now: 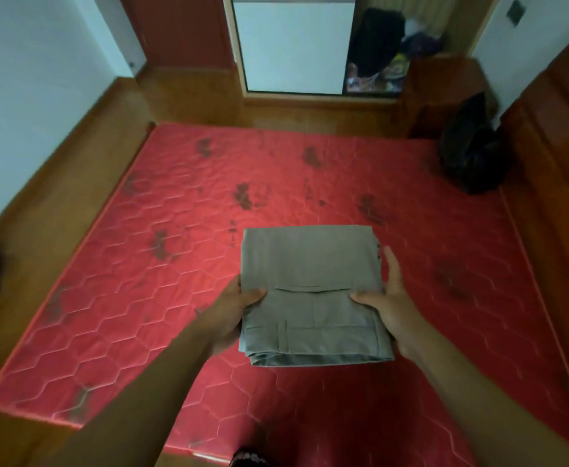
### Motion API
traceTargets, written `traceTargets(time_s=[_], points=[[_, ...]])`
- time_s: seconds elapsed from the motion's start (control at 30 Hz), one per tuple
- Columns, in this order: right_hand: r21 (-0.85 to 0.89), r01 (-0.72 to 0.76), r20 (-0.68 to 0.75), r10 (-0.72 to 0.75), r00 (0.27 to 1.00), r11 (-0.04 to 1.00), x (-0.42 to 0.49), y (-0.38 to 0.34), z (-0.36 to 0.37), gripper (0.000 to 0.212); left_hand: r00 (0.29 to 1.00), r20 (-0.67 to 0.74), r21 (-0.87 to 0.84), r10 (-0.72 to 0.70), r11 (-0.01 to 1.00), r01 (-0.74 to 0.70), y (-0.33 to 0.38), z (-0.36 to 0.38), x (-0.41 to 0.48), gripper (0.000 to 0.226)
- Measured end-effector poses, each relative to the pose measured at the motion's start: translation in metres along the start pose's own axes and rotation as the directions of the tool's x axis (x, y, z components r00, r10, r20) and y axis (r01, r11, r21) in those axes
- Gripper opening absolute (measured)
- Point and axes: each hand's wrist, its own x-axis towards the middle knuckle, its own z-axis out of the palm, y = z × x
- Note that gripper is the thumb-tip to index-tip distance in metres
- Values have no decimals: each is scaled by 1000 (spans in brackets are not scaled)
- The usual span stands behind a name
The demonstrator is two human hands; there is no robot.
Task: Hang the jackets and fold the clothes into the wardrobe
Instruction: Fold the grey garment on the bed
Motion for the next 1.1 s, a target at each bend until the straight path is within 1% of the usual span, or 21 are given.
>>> traceTargets(time_s=[0.07, 0.1, 0.17, 0.23, 0.27, 0.33, 0.4, 0.47, 0.57, 0.67, 0.87, 0.97, 1.1], points=[[-26, 24, 110, -21, 994, 999, -16, -20, 13, 89, 998, -39, -16, 54, 998, -55, 6, -3, -36, 34], [-43, 29, 159, -22, 987, 999, -23, -29, 21, 83, 995, -62, -31, 77, 996, -79, 5, -7, -52, 41], [-95, 60, 251, -34, 967, 994, -35, -39, 37, 80, 982, -135, -55, 131, 989, -139, 1, -15, -83, 52], [-156, 114, 323, -58, 945, 981, -48, -47, 55, 80, 951, -250, -73, 180, 976, -204, -6, -23, -114, 57], [-183, 137, 357, -64, 932, 974, -54, -48, 64, 79, 935, -290, -90, 203, 967, -238, -12, -28, -131, 63], [-218, 169, 435, -59, 899, 961, -69, -51, 86, 73, 912, -314, -102, 266, 945, -311, -22, -38, -166, 83], [-251, 191, 503, -41, 863, 949, -84, -50, 110, 67, 887, -340, -78, 312, 931, -358, -31, -50, -203, 90], [-283, 209, 557, -17, 830, 936, -102, -48, 138, 65, 848, -398, -53, 349, 914, -402, -42, -64, -236, 82], [-305, 238, 642, 14, 766, 922, -129, -44, 185, 65, 782, -506, -2, 364, 906, -423, -57, -95, -283, 59], [-327, 276, 710, 42, 703, 904, -158, -36, 239, 65, 755, -553, -15, 353, 901, -433, -74, -135, -330, 46], [-308, 322, 797, 58, 602, 895, -215, -7, 379, 61, 671, -665, -37, 327, 884, -467, -104, -234, -427, 43], [-295, 353, 831, 56, 554, 888, -245, 13, 456, 61, 628, -716, -20, 305, 890, -456, -116, -296, -476, 44], [-299, 369, 866, 88, 492, 880, -278, 39, 554, 62, 580, -764, -33, 281, 882, -470, -134, -373, -533, 45]])
